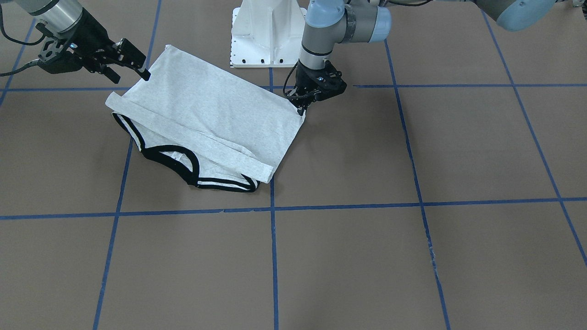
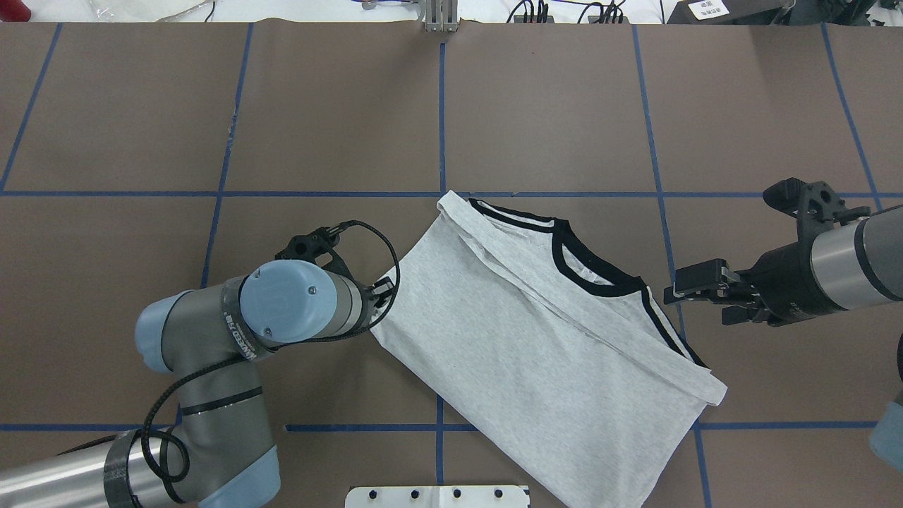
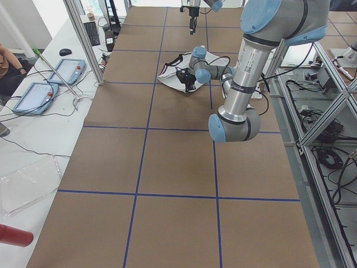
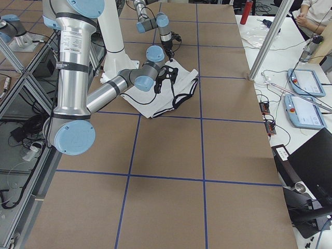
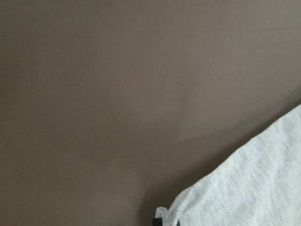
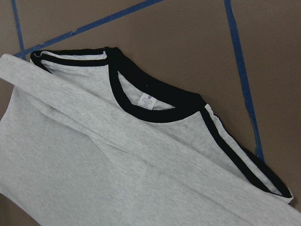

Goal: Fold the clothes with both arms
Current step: 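Drag the shirt corner away from the robot with the left gripper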

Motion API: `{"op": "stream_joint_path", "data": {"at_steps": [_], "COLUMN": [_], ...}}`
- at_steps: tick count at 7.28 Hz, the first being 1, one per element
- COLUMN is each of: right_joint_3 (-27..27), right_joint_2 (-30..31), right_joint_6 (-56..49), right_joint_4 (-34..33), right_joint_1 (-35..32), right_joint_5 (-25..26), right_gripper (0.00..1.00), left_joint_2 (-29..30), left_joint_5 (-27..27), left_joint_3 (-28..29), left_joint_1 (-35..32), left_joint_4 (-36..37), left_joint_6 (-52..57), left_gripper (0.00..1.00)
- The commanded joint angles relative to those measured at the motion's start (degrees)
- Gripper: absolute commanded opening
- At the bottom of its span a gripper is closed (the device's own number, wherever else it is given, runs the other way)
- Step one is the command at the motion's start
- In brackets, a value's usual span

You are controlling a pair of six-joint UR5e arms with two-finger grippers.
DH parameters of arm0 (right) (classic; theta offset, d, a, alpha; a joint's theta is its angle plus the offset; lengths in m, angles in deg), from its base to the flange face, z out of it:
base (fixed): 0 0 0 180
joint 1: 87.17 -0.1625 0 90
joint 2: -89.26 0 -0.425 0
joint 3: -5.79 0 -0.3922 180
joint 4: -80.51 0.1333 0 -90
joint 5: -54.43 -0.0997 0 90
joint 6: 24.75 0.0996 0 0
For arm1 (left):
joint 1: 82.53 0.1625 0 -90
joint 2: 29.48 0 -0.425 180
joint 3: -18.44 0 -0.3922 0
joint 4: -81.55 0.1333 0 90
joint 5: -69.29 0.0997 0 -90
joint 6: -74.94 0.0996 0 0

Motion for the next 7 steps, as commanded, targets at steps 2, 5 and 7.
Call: {"op": "stream_joint_path", "data": {"at_steps": [2,5,7], "right_joint_3": [0.0,0.1,0.1], "right_joint_2": [-0.1,0.0,0.2], "right_joint_6": [0.1,0.4,0.7], "right_joint_4": [-0.2,-0.3,-0.3], "right_joint_1": [-0.6,-0.6,-0.6], "right_joint_5": [0.0,0.0,0.0], "right_gripper": [1.00,1.00,1.00], "left_joint_2": [3.8,6.4,11.0], "left_joint_5": [0.0,0.5,1.0], "left_joint_3": [6.6,14.2,22.8], "left_joint_1": [-7.7,-12.6,-13.9], "left_joint_4": [-1.5,-6.5,-12.1], "left_joint_6": [5.4,13.8,15.6], "left_gripper": [0.00,0.00,0.00]}}
